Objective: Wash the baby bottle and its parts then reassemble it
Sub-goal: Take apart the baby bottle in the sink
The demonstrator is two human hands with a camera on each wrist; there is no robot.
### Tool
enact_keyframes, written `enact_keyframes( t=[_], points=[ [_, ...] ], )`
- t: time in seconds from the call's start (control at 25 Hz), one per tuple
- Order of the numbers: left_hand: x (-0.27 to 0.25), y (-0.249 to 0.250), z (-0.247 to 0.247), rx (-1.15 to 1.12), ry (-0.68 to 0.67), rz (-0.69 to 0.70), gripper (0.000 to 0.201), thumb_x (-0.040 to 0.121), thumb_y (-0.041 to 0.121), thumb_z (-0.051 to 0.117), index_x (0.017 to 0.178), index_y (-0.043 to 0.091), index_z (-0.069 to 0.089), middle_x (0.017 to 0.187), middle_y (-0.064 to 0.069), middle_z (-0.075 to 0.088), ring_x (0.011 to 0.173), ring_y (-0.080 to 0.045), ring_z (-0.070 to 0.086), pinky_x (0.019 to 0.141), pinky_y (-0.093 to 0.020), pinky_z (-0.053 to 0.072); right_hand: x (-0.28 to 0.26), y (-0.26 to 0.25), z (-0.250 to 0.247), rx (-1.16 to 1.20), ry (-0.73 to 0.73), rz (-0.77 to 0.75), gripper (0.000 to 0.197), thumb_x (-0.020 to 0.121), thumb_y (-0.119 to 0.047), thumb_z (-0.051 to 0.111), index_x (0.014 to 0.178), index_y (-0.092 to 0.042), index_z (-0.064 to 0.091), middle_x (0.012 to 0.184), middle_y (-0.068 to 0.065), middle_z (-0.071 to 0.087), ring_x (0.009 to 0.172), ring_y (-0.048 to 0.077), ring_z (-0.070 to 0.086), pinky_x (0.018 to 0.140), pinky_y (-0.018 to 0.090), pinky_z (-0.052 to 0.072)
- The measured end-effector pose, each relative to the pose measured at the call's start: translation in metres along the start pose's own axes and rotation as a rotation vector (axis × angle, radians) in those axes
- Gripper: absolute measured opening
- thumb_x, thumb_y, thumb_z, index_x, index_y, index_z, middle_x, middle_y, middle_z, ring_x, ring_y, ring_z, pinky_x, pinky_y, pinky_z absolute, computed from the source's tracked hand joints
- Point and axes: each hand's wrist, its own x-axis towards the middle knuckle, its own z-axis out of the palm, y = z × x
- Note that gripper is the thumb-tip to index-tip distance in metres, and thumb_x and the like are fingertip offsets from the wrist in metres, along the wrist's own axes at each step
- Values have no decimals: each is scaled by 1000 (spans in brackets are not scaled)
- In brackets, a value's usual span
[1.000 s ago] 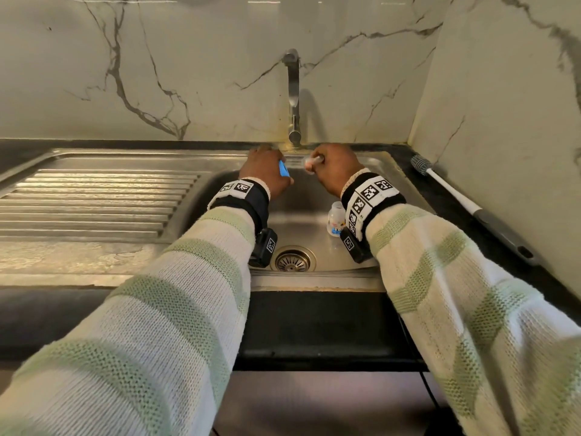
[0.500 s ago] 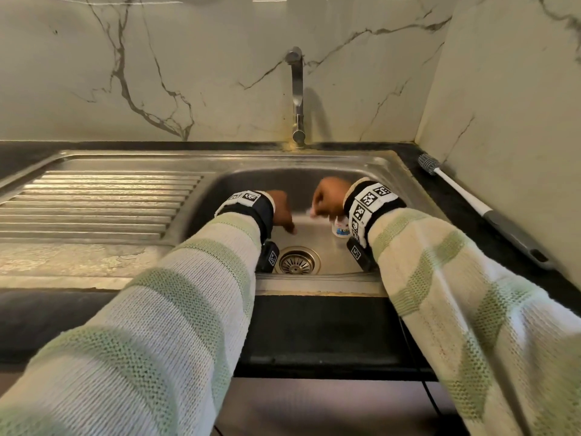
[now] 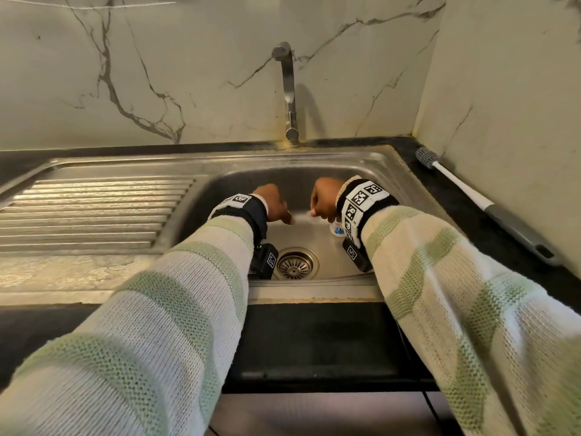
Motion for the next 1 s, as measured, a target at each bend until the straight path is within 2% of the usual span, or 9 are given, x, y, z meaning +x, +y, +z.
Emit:
enact_keyframes(
  t=[0.12,0.32,0.52,0.84,1.0],
  points=[
    [7,3,5,37,-28,19,56,75,38,83,123,13,67,120,-6,68,109,-25,64,92,-37,52,6,4,2,42,31,30,22,86,-34,73,89,-12,69,81,6,71,80,26,70,82,44,59],
    [32,-2,22,132,-68,18,62,72,36,86,124,9,65,119,-9,69,108,-28,65,92,-37,53,16,9,7,2,7,44,28,86,-34,72,100,-10,69,89,7,73,85,27,71,83,44,58],
    [48,-8,40,234,-132,43,58,73,35,84,124,14,65,119,-7,68,106,-26,65,93,-38,54,29,7,15,16,10,46,27,86,-32,72,102,-10,70,90,8,73,84,28,71,82,44,59],
    [67,-10,57,366,-154,60,48,79,30,79,121,11,66,117,-9,67,102,-28,66,91,-39,55,44,14,20,65,31,48,26,84,-34,73,96,-12,69,86,8,72,81,29,70,80,43,59],
    [68,-12,62,378,-174,28,56,77,34,81,126,12,63,123,-10,64,106,-29,65,92,-39,54,44,17,18,69,40,56,25,83,-35,73,94,-12,69,83,8,71,79,29,70,79,43,59]
  ],
)
